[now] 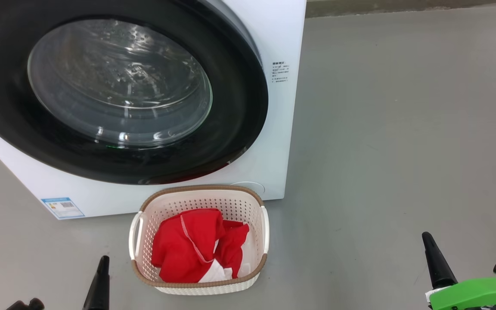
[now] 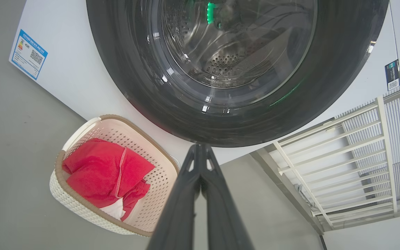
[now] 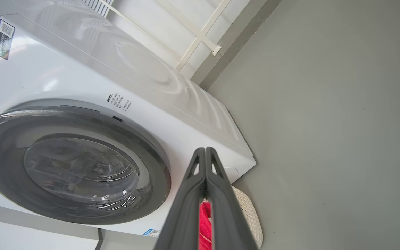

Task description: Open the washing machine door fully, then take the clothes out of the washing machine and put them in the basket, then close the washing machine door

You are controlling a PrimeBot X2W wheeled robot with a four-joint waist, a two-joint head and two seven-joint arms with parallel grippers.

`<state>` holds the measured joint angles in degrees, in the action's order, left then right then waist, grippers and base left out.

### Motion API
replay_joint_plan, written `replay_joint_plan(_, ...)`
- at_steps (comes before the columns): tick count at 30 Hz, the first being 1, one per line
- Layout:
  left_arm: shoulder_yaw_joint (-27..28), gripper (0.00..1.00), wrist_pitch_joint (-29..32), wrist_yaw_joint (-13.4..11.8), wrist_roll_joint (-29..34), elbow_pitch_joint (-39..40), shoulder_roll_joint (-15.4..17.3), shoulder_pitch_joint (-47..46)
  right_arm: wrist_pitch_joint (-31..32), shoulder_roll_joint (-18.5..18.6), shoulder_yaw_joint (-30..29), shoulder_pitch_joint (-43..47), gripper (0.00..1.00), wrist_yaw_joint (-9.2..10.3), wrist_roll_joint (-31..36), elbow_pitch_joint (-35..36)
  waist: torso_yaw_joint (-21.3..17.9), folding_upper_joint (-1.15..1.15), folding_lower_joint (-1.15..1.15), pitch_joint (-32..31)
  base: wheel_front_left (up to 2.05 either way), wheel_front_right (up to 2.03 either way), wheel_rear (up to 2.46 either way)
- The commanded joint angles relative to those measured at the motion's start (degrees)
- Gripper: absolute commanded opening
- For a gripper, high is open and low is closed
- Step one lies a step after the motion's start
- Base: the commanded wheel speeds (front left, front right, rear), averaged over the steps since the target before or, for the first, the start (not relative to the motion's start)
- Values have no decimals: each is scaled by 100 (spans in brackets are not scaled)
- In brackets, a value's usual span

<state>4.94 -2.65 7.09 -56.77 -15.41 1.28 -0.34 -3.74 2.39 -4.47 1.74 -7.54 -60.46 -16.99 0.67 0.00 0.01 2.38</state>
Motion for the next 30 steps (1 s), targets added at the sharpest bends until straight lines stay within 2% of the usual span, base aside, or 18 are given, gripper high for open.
replay_joint_plan(1, 97, 0, 29, 23, -154, 125, 106, -212, 40, 103, 44, -263, 0, 3, -119, 163, -1, 0, 0, -4, 0, 0, 0)
replay_joint_plan(30, 133, 0, 508, 32, -1971, 131, 135, -413, 532, 108, -44, -543, 0, 4, -1797, 237, -36, 0, 0, -120, 0, 0, 0)
